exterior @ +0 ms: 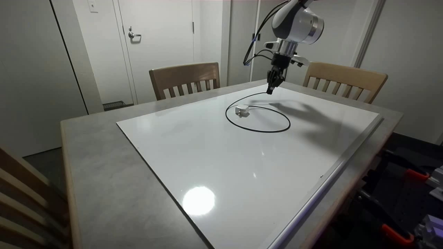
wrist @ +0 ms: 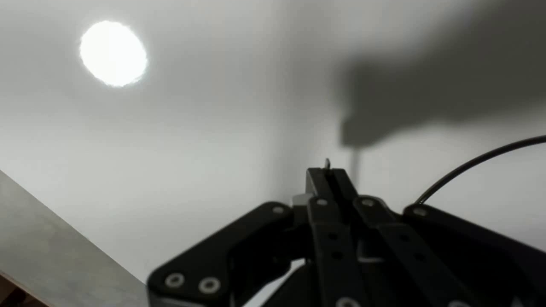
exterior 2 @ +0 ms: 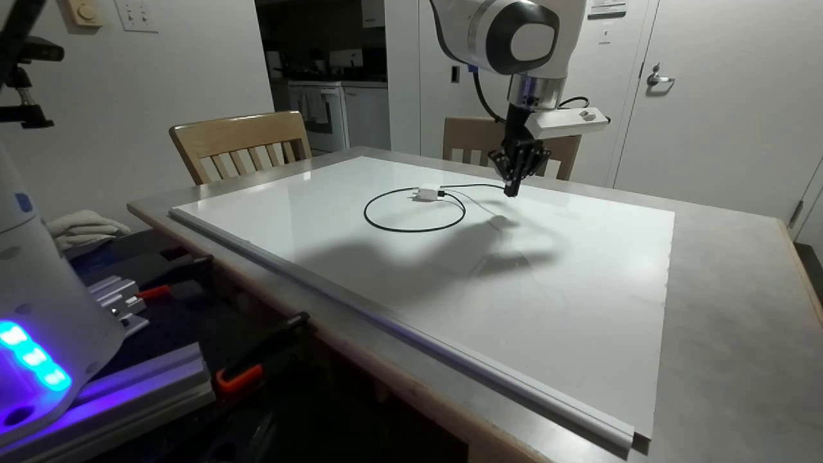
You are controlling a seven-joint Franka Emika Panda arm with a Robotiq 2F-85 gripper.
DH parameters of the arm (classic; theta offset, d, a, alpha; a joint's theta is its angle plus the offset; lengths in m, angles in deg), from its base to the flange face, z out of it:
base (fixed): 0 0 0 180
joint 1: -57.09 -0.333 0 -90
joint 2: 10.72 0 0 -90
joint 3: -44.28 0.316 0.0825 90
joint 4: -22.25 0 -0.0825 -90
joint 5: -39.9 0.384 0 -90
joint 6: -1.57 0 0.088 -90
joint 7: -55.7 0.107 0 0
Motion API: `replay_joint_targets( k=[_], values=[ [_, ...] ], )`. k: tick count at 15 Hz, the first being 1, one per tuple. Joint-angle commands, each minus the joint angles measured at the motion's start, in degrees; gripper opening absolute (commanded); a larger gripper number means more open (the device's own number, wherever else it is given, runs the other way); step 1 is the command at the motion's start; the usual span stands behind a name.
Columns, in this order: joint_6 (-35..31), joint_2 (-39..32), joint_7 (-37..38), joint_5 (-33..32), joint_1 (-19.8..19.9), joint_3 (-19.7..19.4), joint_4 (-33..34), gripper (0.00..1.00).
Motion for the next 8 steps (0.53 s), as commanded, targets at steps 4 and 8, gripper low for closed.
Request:
replay_joint_targets(
  k=[4,8],
  values=[
    [2.4,-1.6,-3.9,-0.8,-0.5,0.3,4.3,0.02],
    [7.9,-3.8,-8.3,-2.9,-2.0,0.1,11.6,0.02]
  ],
)
